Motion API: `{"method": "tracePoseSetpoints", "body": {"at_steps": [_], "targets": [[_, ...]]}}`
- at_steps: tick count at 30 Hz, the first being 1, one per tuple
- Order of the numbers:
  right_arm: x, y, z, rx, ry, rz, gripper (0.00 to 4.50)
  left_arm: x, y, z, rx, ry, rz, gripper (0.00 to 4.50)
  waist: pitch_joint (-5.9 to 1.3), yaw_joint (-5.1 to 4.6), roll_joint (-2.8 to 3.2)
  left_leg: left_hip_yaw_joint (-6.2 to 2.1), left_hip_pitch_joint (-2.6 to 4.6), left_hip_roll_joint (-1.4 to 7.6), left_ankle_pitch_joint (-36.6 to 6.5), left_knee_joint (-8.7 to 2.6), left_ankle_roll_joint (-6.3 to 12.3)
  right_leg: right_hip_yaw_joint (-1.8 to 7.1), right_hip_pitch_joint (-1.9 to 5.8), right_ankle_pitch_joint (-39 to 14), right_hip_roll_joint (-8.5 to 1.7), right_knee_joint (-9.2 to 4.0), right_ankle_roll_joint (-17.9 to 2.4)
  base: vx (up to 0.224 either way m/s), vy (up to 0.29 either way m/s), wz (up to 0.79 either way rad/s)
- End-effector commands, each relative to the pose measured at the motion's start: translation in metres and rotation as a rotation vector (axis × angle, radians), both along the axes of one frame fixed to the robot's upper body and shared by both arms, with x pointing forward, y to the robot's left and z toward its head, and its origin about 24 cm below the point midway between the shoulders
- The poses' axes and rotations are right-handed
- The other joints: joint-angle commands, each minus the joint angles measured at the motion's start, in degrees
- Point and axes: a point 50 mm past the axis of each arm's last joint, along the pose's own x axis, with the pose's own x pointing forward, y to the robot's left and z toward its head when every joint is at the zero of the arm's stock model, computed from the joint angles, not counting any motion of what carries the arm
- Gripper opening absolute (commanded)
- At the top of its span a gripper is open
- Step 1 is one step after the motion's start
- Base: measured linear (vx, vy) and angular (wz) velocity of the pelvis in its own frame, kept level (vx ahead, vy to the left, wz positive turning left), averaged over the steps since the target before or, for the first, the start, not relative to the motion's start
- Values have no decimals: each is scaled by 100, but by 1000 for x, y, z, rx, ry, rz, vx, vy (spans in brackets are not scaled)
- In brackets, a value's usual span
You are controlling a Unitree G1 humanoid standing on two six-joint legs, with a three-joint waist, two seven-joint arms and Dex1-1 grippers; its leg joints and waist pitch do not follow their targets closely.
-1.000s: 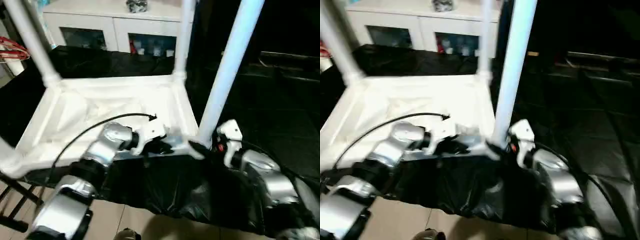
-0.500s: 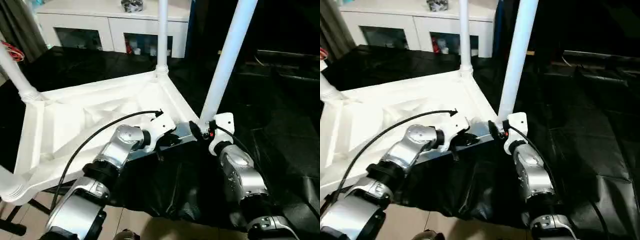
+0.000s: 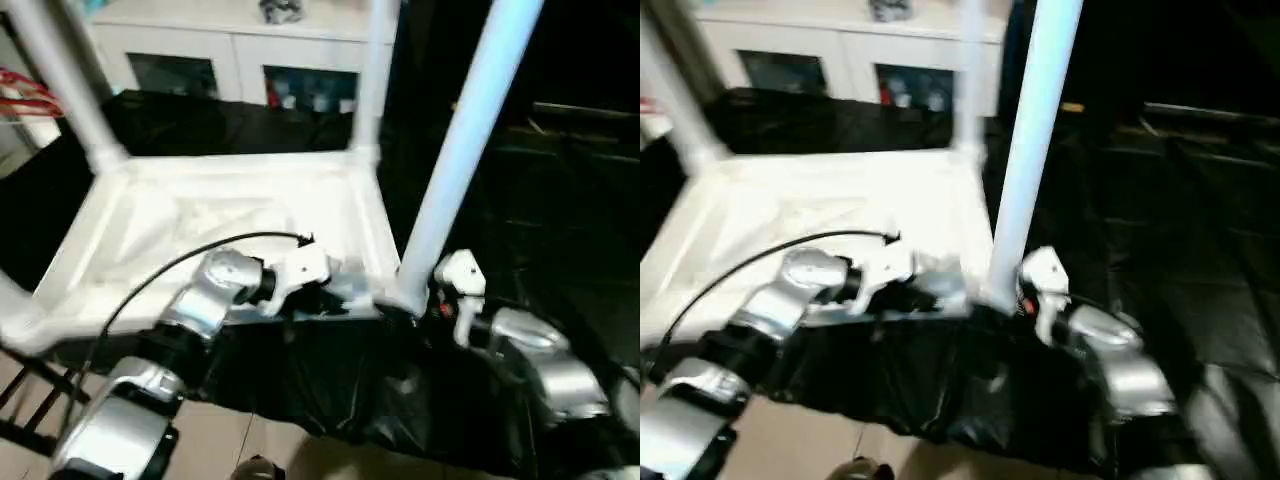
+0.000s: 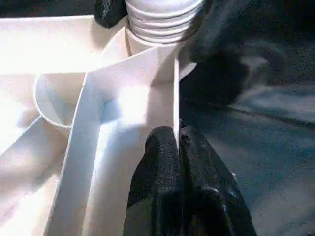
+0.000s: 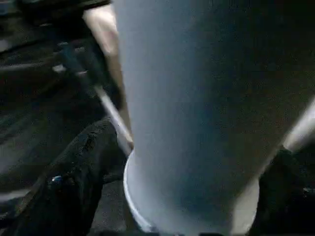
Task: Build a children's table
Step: Rotate leg to tighten
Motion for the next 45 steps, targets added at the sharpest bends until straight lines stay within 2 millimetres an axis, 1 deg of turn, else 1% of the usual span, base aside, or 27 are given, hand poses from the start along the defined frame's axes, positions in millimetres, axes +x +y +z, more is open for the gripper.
{"method": "tracePoseSetpoints", "body": {"at_steps": [1, 5, 6, 11, 15, 16, 20, 23, 25, 26, 28, 29, 30, 32, 33, 34, 35, 36, 37, 38, 39, 40, 41, 42, 43, 44, 45], "targets": [[-10, 16, 2, 24, 25, 156, 389, 1, -8, 11, -26, -45, -45, 0, -405, 5, -44, -67, 139, 259, -1971, -422, 184, 263, 247, -2108, -383, -403, -1065, 0, 0, 0], [-16, 9, 7, -12, 71, 265, 389, 2, 1, 14, -8, -34, -72, 0, -405, 53, -57, -73, 163, 266, -2014, -421, 153, 265, 230, -2228, -392, -415, -1040, 0, 0, 0], [-17, 9, 8, -20, 81, 287, 365, 1, 3, 15, -6, -27, -86, 0, -413, 63, -57, -76, 140, 266, -1943, -422, 160, 268, 243, -2162, -394, -398, -1045, 0, 0, 0], [-18, 9, 10, -22, 93, 311, 323, 1, 7, 15, 7, -21, -107, 0, -427, 77, -60, -71, 127, 263, -1788, -407, 182, 266, 242, -1989, -395, -375, -1098, 0, 0, 0], [-19, 11, 11, -18, 94, 318, 312, 1, 9, 15, 11, -20, -112, 0, -436, 78, -52, -71, 125, 263, -1732, -401, 177, 263, 246, -1812, -387, -352, -1158, 0, 0, 0], [-19, 11, 11, -18, 94, 318, 298, 1, 9, 15, 11, -20, -112, 0, -438, 79, -52, -71, 123, 262, -1727, -401, 177, 262, 250, -1801, -388, -350, -1161, 0, 0, 0], [-22, 12, 9, -9, 102, 318, 282, 0, 8, 14, 6, -16, -113, 0, -435, 84, -55, -66, 121, 257, -1713, -394, 183, 264, 251, -1823, -393, -355, -1156, 0, 0, 0], [-18, 14, 7, 20, 76, 241, 276, 1, 4, 14, -18, -23, -85, 0, -436, 87, -58, -70, 126, 262, -1707, -401, 175, 263, 244, -1889, -397, -362, -1128, 0, 0, 0], [-6, 15, 3, 37, 41, 89, 275, 5, -1, 13, -30, -40, -29, 0, -433, 63, -57, -78, 117, 254, -1771, -410, 120, 254, 239, -1986, -399, -365, -1099, 0, 0, 0], [-6, 15, 3, 37, 41, 89, 274, 5, -1, 13, -30, -40, -29, 0, -428, 51, -67, -80, 120, 250, -1804, -413, 91, 251, 233, -2053, -403, -373, -1074, 0, 0, 0], [6, 17, -4, 43, 33, -96, 274, 12, -11, 14, -58, -69, 65, 0, -405, 7, -65, -93, 126, 234, -1935, -429, 17, 239, 232, -2363, -406, -416, -977, 0, 0, 0], [8, 18, -6, 44, 32, -128, 273, 13, -13, 14, -64, -73, 84, 0, -397, -29, -54, -98, 153, 225, -2066, -427, -56, 228, 201, -2551, -405, -438, -936, 0, 0, 0], [13, 20, -10, 49, 30, -216, 273, 14, -20, 14, -82, -77, 115, 0, -398, -79, -76, -114, 140, 215, -2127, -435, -99, 215, 226, -2666, -414, -452, -879, 0, 0, 0], [13, 20, -10, 49, 30, -216, 273, 14, -20, 14, -82, -77, 115, 0, -392, -106, -75, -117, 145, 205, -2153, -434, -87, 210, 222, -2758, -414, -479, -824, 0, 0, 0], [19, 25, -15, 49, 27, -323, 273, 15, -32, 13, -101, -86, 153, 0, -399, -111, -58, -106, 145, 212, -2085, -427, -29, 230, 210, -2721, -418, -492, -783, 0, 0, 0], [20, 26, -16, 49, 26, -342, 273, 15, -34, 13, -104, -87, 161, 0, -401, -121, -54, -98, 152, 211, -2098, -424, -36, 234, 187, -2675, -411, -488, -817, 0, 0, 0], [23, 31, -18, 55, 30, -399, 273, 16, -41, 13, -112, -95, 193, 0, -409, -132, -56, -110, 144, 200, -2072, -424, -48, 220, 212, -2620, -409, -478, -839, 0, 0, 0], [24, 33, -19, 59, 34, -421, 273, 17, -44, 12, -114, -98, 208, 0, -407, -137, -56, -106, 138, 202, -2040, -427, -54, 222, 208, -2575, -402, -474, -844, 0, 0, 0], [28, 38, -22, 49, 28, -491, 273, 18, -51, 11, -112, -116, 253, 0, -411, -126, -48, -95, 165, 205, -2019, -417, -36, 233, 185, -2480, -392, -479, -856, 0, 0, 0], [30, 40, -23, 42, 22, -519, 273, 19, -53, 11, -111, -124, 267, 0, -404, -145, -46, -92, 153, 202, -2003, -424, -52, 236, 181, -2450, -387, -477, -872, 0, 0, 0], [33, 41, -25, 20, 8, -568, 273, 19, -56, 10, -109, -133, 285, 0, -410, -151, -46, -106, 142, 196, -2018, -432, -77, 219, 207, -2487, -390, -470, -847, 0, 0, 0], [36, 42, -29, -27, -18, -629, 273, 19, -60, 9, -108, -139, 298, 0, -409, -150, -39, -101, 152, 190, -2038, -432, -70, 219, 203, -2514, -385, -483, -821, 0, 0, 0], [36, 42, -29, -29, -19, -631, 273, 19, -60, 9, -108, -139, 298, 0, -406, -160, -36, -102, 160, 191, -2087, -430, -93, 226, 182, -2521, -391, -488, -821, 0, 0, 0], [38, 42, -30, -39, -25, -651, 273, 18, -62, 8, -113, -133, 300, 0, -413, -164, -41, -105, 148, 187, -2085, -431, -99, 221, 198, -2511, -394, -479, -815, 0, 0, 0], [38, 42, -31, -43, -27, -661, 342, 18, -63, 8, -117, -129, 301, 0, -419, -159, -38, -100, 152, 187, -2057, -431, -68, 228, 201, -2429, -384, -481, -807, 0, 0, 0], [39, 44, -31, -30, -28, -666, 342, 17, -64, 8, -121, -126, 302, 0, -423, -154, -51, -92, 151, 189, -2021, -426, -31, 239, 200, -2311, -383, -467, -834, 0, 0, 0], [40, 45, -30, -20, -28, -668, 342, 17, -64, 8, -123, -125, 302, 0, -427, -151, -44, -91, 128, 193, -1958, -431, -7, 242, 218, -2187, -381, -448, -858, 0, 0, 0]]}}
